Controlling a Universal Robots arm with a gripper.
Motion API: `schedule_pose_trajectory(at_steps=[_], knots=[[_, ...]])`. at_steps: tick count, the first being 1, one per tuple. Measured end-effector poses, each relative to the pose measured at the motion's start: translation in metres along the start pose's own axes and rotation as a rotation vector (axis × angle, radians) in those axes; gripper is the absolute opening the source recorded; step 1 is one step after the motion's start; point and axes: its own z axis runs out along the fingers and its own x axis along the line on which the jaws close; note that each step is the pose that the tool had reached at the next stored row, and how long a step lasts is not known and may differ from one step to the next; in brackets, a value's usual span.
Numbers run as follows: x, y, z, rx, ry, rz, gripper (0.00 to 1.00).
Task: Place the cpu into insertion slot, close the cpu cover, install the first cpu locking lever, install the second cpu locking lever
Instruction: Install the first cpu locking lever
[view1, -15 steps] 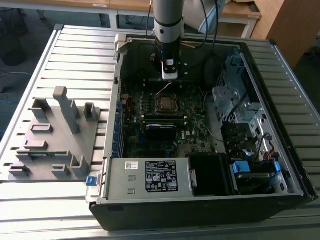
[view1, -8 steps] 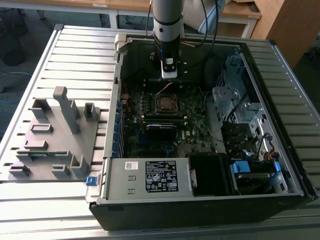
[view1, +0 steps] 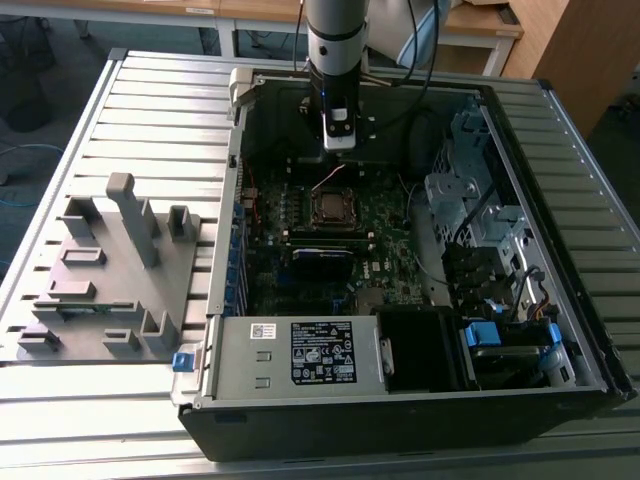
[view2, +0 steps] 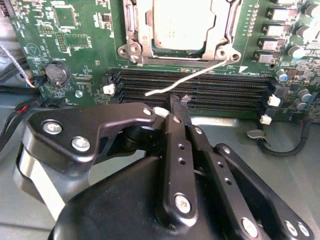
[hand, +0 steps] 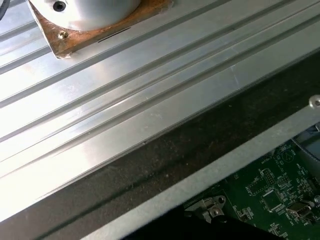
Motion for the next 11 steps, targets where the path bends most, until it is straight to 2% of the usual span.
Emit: schedule_pose_trajectory(at_steps=[6,11], knots=[[-0.0001,0.0007,-0.0036,0.0,0.0,0.0,0.1],[-0.0011,-0.001,-0.004,-0.0001,0.0,0.0,0.1]])
